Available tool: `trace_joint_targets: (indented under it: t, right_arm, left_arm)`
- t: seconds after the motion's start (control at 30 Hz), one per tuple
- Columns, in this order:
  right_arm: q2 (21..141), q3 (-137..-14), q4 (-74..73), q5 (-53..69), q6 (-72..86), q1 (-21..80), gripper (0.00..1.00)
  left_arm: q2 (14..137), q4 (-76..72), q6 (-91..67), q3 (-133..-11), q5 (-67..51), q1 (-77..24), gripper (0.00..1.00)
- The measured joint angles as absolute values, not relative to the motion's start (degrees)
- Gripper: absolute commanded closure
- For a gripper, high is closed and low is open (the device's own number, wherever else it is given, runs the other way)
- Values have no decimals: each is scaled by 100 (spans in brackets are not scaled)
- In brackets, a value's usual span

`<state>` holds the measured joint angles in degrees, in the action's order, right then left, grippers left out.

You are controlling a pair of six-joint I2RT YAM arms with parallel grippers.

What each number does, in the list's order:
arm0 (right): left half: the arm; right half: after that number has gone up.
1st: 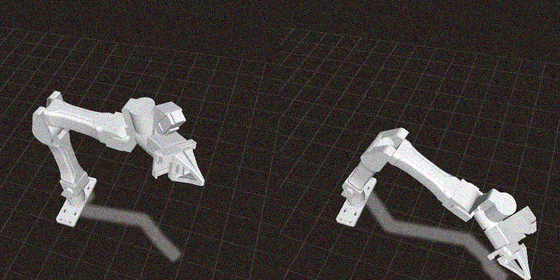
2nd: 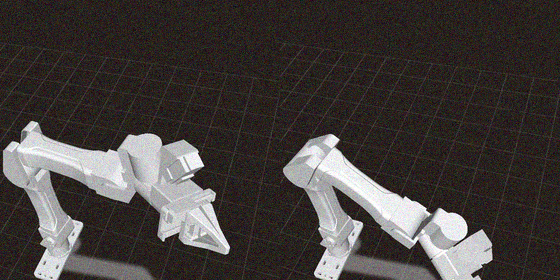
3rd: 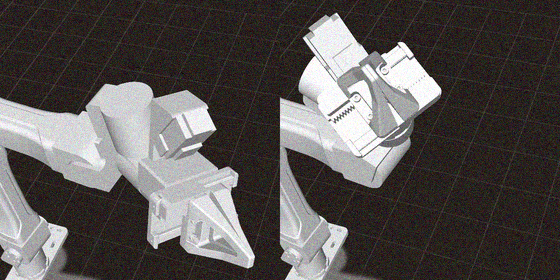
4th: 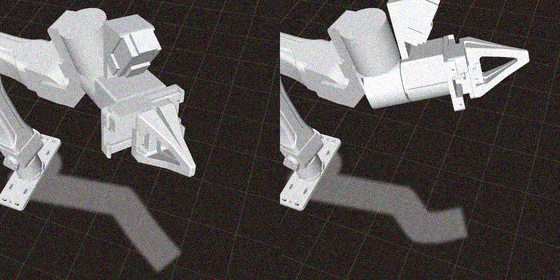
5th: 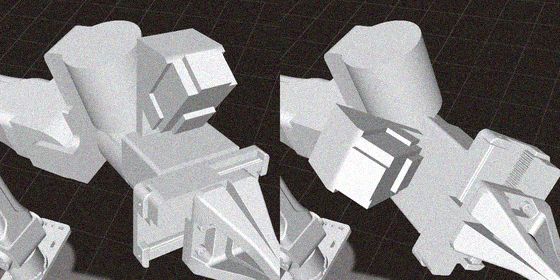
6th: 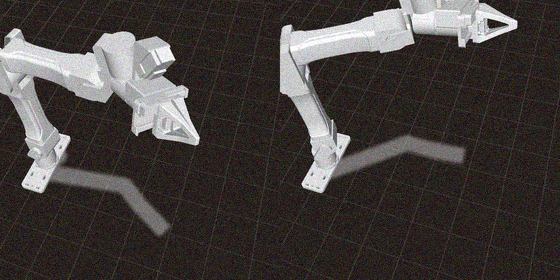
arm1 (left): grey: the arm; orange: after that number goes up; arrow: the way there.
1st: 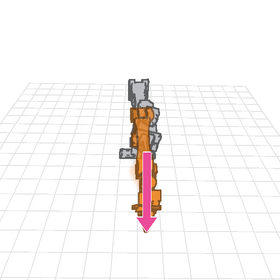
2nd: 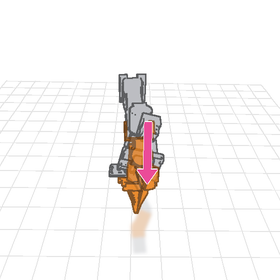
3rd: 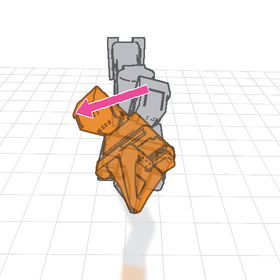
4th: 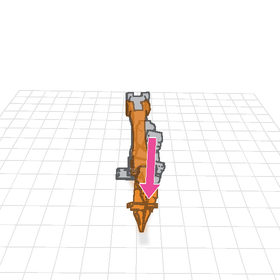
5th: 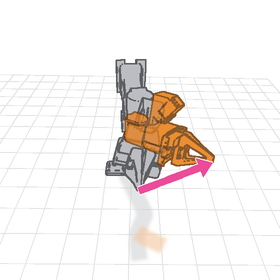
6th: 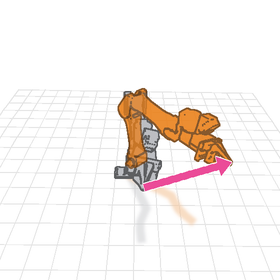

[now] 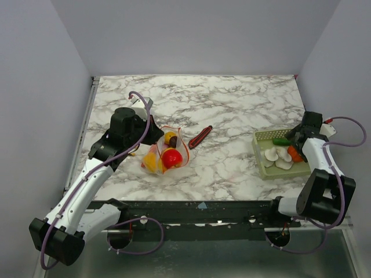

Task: Place the food in the zip-top bag and seal the zipper
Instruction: Pick up the fake vegetable from the bin.

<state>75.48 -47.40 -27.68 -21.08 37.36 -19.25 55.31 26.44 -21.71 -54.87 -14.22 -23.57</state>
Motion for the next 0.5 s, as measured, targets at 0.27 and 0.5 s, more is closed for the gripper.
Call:
trace_joint_targets:
  t: [0.27,0.5]
  right_arm:
    - [7561,-4740,-2700,-1992,3599,-1925,4]
    - [6311,-4987,-2794,-1306,3382,-1925,19]
  left_arm:
    - [5590,2644,-2174,-5487,-1424,-2357,100]
    - [5669,2648,-2174,-5498,-1463,-2357,100]
